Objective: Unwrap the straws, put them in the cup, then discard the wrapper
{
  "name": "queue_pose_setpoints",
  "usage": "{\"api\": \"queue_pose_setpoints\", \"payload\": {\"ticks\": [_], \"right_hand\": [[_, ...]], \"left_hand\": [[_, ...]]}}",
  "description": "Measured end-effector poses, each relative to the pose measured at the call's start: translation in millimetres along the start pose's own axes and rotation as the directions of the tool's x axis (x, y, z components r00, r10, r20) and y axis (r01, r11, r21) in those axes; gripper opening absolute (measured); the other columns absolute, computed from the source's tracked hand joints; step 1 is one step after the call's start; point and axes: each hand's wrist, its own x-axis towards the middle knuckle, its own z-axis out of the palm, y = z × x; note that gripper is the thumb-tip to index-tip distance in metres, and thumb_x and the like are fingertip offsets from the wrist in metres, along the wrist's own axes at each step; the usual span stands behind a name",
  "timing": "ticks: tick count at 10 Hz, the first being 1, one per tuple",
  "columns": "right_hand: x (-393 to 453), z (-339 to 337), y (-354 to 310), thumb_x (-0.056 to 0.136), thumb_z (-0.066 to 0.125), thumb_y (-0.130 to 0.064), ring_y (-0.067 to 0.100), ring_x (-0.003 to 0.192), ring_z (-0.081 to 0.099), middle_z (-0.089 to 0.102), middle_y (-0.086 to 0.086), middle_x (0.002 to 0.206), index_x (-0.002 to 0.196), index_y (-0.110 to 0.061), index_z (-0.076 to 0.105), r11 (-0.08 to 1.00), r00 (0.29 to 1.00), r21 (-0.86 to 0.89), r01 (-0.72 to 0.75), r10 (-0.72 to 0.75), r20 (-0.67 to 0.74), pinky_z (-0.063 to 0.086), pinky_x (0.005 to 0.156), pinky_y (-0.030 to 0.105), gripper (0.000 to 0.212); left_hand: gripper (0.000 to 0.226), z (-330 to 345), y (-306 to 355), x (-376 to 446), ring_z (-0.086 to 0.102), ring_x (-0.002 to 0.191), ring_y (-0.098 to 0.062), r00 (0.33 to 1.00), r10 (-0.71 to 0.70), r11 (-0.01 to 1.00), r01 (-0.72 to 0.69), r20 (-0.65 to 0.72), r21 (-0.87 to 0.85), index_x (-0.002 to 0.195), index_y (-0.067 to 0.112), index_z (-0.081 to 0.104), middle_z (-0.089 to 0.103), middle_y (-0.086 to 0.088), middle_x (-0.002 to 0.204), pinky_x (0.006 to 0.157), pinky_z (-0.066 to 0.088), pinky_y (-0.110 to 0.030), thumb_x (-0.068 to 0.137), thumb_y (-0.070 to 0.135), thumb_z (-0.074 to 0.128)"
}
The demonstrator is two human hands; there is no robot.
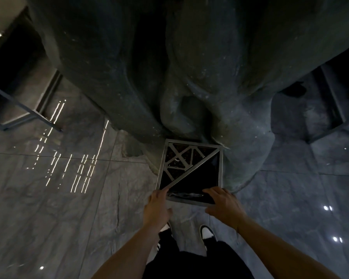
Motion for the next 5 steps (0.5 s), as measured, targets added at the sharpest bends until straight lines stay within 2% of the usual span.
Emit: {"api": "queue_pose_setpoints", "payload": {"ticks": [1, 2, 3, 4, 5], "right_hand": [[-4, -3, 6, 0.08, 0.059, -0.052, 0.02, 0.126, 0.045, 0.044, -0.007, 0.143, 0.141, -0.038, 0.034, 0.998, 0.998, -0.046, 0.054, -0.052, 0.04, 0.041, 0.101, 0.039, 0.068], [-7, -7, 13, 0.081, 0.052, -0.056, 0.018, 0.123, 0.047, 0.046, -0.007, 0.142, 0.14, -0.038, 0.036, 0.984, 0.987, -0.096, 0.149, -0.142, 0.074, 0.042, 0.099, 0.037, 0.064], [-8, -13, 18, 0.085, 0.05, -0.055, 0.015, 0.121, 0.049, 0.05, -0.006, 0.138, 0.138, -0.035, 0.043, 0.965, 0.97, -0.109, 0.237, -0.229, 0.081, 0.043, 0.099, 0.035, 0.057], [-6, -33, 14, 0.091, 0.047, -0.053, 0.014, 0.118, 0.05, 0.057, -0.005, 0.132, 0.131, -0.031, 0.053, 0.922, 0.932, -0.146, 0.358, -0.341, 0.125, 0.044, 0.098, 0.032, 0.045], [-10, -44, 3, 0.092, 0.046, -0.051, 0.014, 0.117, 0.05, 0.058, -0.005, 0.13, 0.128, -0.032, 0.056, 0.879, 0.9, -0.205, 0.431, -0.402, 0.171, 0.044, 0.096, 0.031, 0.041]], "left_hand": [[0.072, 1, -1, -14, 0.04, 0.131, -0.023, 0.998, -0.058, 0.998, 0.057, -0.033, -0.031, 0.146, 0.03, 0.031, 0.034, -0.001, 0.148, 0.096, 0.048, -0.042, 0.083, 0.024, 0.065], [0.071, 10, -1, -35, 0.044, 0.129, -0.028, 0.991, -0.105, 0.984, 0.091, -0.079, -0.154, 0.147, 0.023, 0.034, 0.036, -0.008, 0.147, 0.097, 0.047, -0.041, 0.084, 0.024, 0.067], [0.064, 13, 1, -57, 0.051, 0.123, -0.029, 0.977, -0.171, 0.949, 0.129, -0.125, -0.288, 0.143, 0.02, 0.042, 0.041, -0.01, 0.143, 0.095, 0.047, -0.037, 0.084, 0.025, 0.067], [0.047, 16, 1, -83, 0.058, 0.114, -0.026, 0.958, -0.215, 0.909, 0.124, -0.192, -0.397, 0.13, 0.018, 0.055, 0.052, -0.009, 0.133, 0.093, 0.047, -0.032, 0.086, 0.028, 0.068], [0.042, 14, -5, -105, 0.058, 0.112, -0.023, 0.936, -0.245, 0.886, 0.11, -0.252, -0.45, 0.127, 0.019, 0.057, 0.055, -0.006, 0.128, 0.093, 0.047, -0.031, 0.088, 0.03, 0.067]]}}
